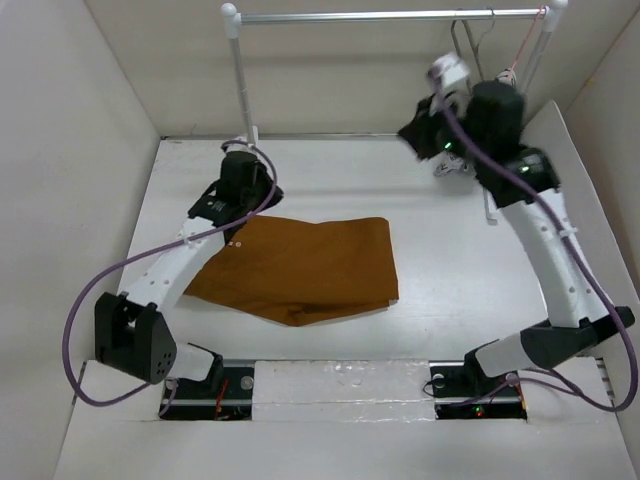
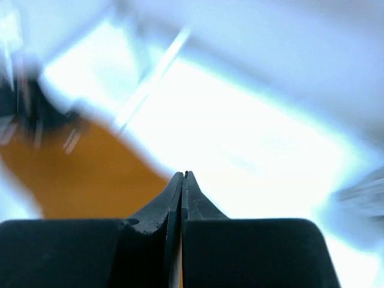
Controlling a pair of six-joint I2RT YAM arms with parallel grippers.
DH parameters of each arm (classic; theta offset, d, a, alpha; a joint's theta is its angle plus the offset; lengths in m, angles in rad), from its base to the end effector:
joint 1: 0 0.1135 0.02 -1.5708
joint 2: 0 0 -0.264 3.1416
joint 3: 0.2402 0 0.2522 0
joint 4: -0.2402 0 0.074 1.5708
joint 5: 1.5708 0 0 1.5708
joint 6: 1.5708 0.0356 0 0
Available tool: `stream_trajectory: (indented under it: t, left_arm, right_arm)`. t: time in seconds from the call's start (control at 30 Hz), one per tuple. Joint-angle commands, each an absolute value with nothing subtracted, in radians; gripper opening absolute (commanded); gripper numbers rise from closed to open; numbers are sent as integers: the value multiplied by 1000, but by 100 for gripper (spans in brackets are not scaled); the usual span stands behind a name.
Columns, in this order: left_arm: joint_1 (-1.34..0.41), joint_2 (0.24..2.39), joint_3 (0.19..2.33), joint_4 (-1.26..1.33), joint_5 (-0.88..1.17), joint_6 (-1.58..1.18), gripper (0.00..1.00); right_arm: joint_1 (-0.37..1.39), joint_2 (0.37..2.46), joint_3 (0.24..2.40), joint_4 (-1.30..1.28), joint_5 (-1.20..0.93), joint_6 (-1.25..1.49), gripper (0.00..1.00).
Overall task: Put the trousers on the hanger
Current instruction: Pick up the hanger from the clothesline.
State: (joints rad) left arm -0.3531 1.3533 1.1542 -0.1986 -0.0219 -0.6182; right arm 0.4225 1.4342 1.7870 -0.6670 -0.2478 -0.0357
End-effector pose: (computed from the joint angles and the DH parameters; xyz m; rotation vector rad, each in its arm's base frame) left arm 0.2968 -0.1086 0.3392 -0.2815 1.9999 -0.6069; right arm 0.2667 0.1295 0.4824 -0.5982 1.8092 0.4969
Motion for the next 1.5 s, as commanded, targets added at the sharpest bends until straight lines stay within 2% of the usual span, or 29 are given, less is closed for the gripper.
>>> stream_trajectory:
  t: [0.0,0.07,0.1,0.13,0.2,0.23,0.33,0.37,0.43,0.5,0.6,0.63,0.7,0.73,0.77,0.83,0.87,1.1,1.17,1.23,1.3,1.47]
  left_arm:
    - [-443,1428,1213,-156,41,-554,0]
    - [-483,1471,1230,-164,46,-561,0]
    - [-492,1476,1220,-155,78,-572,0]
    - [-492,1479,1209,-126,103,-577,0]
    - [-527,1482,1184,-101,149,-578,0]
    - [-537,1483,1180,-101,152,-566,0]
    - [-548,1483,1154,-97,167,-560,0]
    - [-548,1480,1137,-97,170,-560,9]
    - [-548,1480,1132,-98,170,-554,13]
    - [-548,1483,1129,-106,164,-549,19]
    - [-557,1497,1143,-117,172,-545,21]
    - [-557,1500,1144,-118,173,-546,21]
    - [-557,1503,1154,-123,170,-546,21]
    - [-557,1502,1158,-126,167,-543,21]
    - [-557,1502,1164,-129,164,-545,21]
    - [-557,1500,1173,-135,164,-545,22]
    - [-557,1499,1180,-137,164,-545,22]
    - [-557,1497,1294,-204,146,-523,44]
    - [-557,1496,1371,-228,147,-514,45]
    - [-557,1497,1469,-259,187,-518,51]
    - [-557,1502,1512,-261,219,-528,52]
    - [-557,1532,1637,-242,307,-569,58]
  right_arm:
    - [313,1497,2020,-727,-226,-100,0]
    - [247,1571,2185,-736,-131,-136,2]
    - [226,1595,2239,-742,-103,-155,14]
    - [191,1620,2288,-745,-45,-188,44]
    - [134,1709,2417,-773,-28,-192,65]
    - [99,1739,2454,-776,-120,-195,73]
    - [-14,1873,2587,-814,-248,-175,74]
    - [-40,1928,2629,-874,-255,-170,74]
    - [-40,1925,2605,-864,-252,-176,75]
    - [-26,1879,2472,-826,-189,-179,74]
    - [-26,1848,2364,-767,-164,-172,66]
    - [-26,1848,2359,-769,-131,-166,54]
    - [-14,1853,2355,-769,-111,-167,43]
    - [9,1845,2339,-750,-68,-167,26]
    - [9,1839,2329,-741,-58,-170,17]
    - [35,1815,2297,-692,-40,-169,3]
    - [44,1804,2286,-675,-25,-167,0]
    - [95,1763,2344,-624,75,-195,0]
    - [121,1749,2352,-650,118,-204,0]
    - [132,1668,2214,-637,146,-203,0]
    - [132,1645,2165,-624,144,-201,0]
    - [170,1459,1808,-520,146,-189,0]
